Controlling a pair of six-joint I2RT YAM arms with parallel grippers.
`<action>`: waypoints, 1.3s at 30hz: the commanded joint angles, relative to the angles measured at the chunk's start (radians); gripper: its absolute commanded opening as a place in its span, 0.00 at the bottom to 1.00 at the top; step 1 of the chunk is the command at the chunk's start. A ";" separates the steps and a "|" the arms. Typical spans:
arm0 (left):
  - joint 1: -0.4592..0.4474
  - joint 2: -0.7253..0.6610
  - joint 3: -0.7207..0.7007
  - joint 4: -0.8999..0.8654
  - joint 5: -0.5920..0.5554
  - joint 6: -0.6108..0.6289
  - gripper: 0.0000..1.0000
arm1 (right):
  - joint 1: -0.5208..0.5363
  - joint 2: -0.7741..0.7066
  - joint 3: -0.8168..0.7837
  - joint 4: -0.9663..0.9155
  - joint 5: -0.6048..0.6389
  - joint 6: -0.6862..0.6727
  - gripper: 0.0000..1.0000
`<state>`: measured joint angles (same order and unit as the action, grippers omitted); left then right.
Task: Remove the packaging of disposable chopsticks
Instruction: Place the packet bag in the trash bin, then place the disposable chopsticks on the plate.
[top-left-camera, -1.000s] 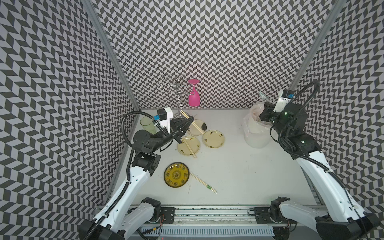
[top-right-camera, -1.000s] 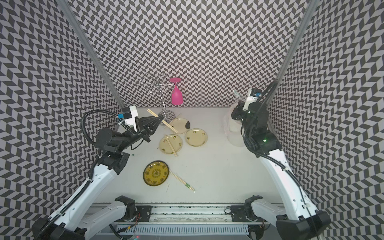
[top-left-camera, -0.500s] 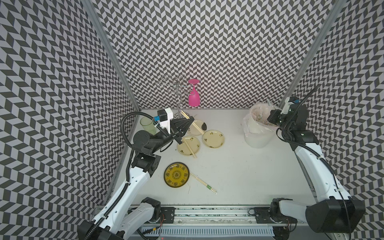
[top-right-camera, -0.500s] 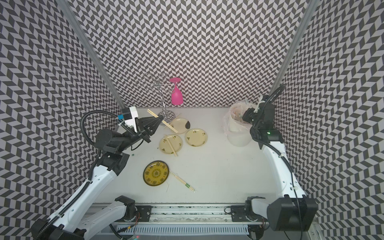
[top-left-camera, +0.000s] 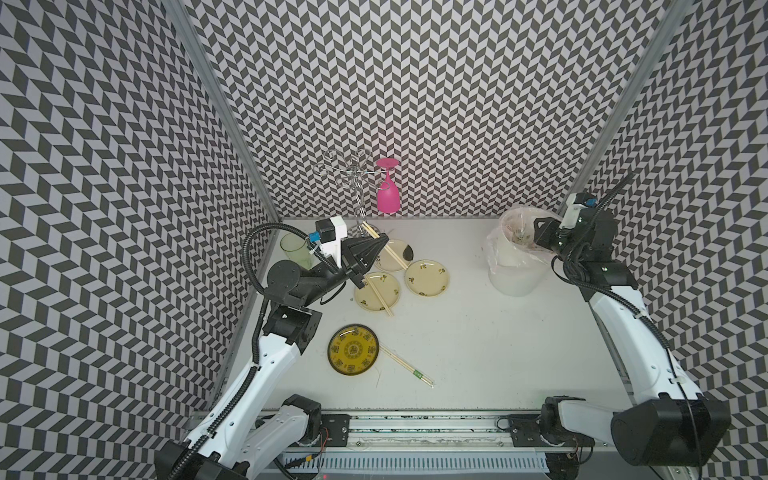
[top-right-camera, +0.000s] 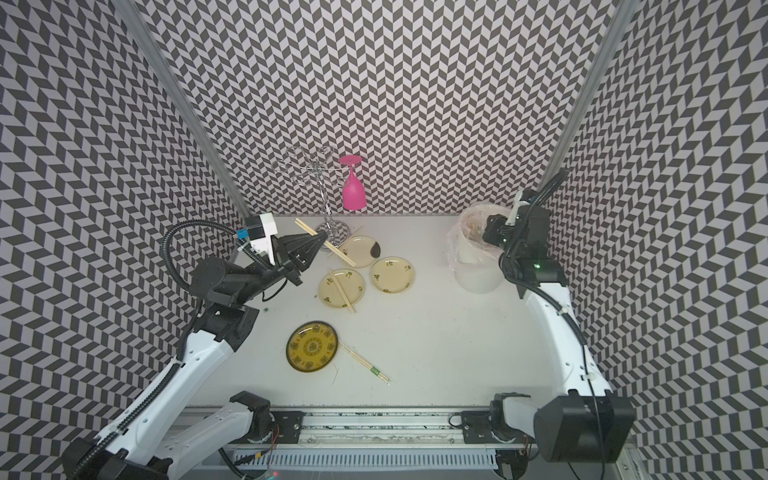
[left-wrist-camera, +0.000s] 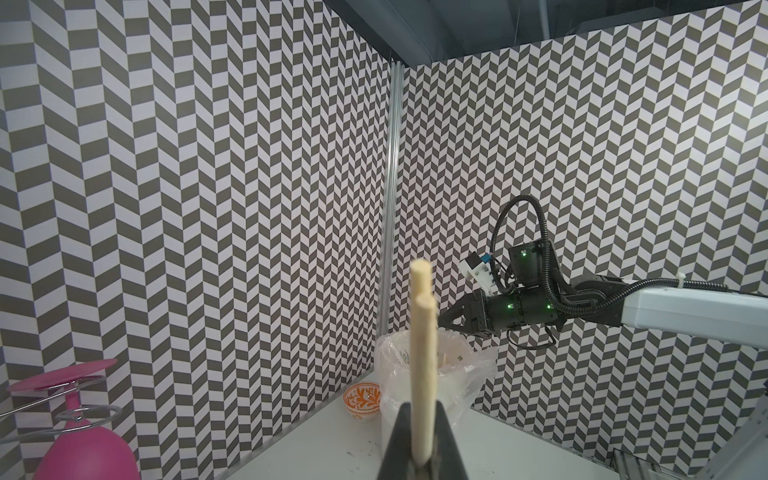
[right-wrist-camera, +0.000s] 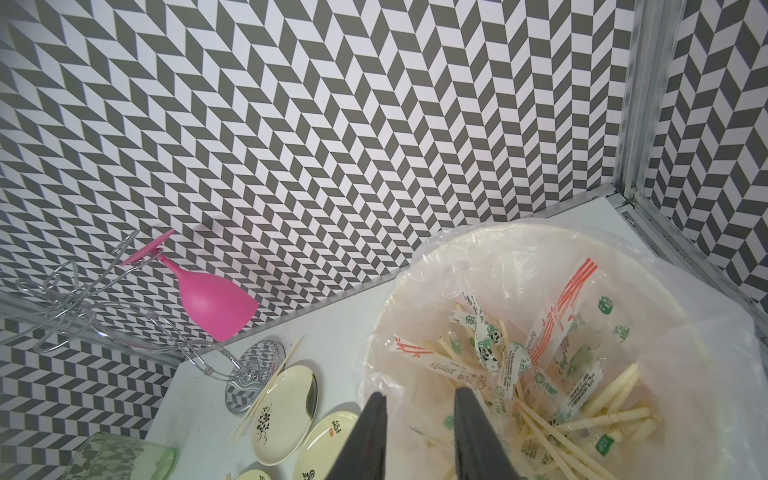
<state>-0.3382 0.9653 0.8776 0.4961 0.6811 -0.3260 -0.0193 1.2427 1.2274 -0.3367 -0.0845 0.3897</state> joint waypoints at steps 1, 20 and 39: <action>-0.005 -0.017 0.020 -0.001 -0.011 0.011 0.00 | -0.011 0.014 0.013 0.042 -0.006 0.003 0.28; 0.003 0.110 0.110 -0.097 0.201 0.019 0.00 | 0.627 -0.143 -0.017 0.288 -0.546 -0.443 0.45; -0.049 0.129 0.104 0.002 0.397 -0.025 0.00 | 0.843 0.029 0.051 0.180 -0.406 -0.589 0.31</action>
<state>-0.3824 1.0996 0.9615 0.4599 1.0542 -0.3344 0.8139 1.2694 1.2438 -0.1833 -0.4927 -0.1734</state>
